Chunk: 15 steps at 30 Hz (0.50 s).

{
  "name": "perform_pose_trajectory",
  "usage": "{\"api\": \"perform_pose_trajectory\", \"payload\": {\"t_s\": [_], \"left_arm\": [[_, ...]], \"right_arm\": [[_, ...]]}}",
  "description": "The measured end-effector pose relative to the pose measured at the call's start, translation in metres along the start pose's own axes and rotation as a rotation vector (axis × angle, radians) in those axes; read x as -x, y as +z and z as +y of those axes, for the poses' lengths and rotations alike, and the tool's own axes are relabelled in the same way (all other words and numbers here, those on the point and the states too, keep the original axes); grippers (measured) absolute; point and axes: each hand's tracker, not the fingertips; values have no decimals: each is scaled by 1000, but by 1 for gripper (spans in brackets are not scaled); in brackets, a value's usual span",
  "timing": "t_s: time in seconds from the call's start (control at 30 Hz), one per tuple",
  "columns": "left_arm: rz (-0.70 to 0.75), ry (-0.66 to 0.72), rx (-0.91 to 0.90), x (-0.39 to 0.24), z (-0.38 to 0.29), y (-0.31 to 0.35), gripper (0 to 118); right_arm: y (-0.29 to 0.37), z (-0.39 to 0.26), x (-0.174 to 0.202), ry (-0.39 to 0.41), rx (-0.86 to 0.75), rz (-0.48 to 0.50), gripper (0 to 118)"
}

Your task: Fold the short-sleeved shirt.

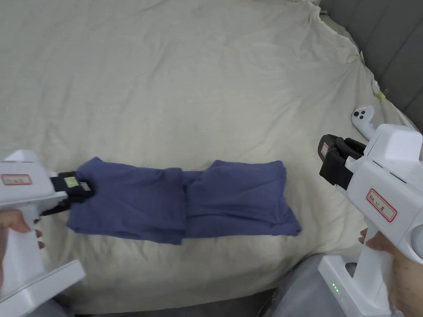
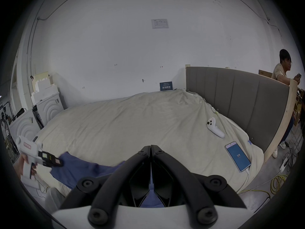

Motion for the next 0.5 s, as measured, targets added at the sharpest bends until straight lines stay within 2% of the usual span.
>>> {"api": "perform_pose_trajectory", "payload": {"t_s": [0.07,0.2,0.33,0.5], "left_arm": [[95,-33,-65,8,11,22,4],[275,-187,-162,-5,20,62,4],[191,-285,-190,-46,11,84,4],[23,-376,-134,-106,-18,66,4]], "right_arm": [[-1,0,2,3,2,10,0],[-5,-2,6,0,7,32,0],[-9,-6,11,-1,19,40,0],[-3,-8,13,0,16,44,0]]}}
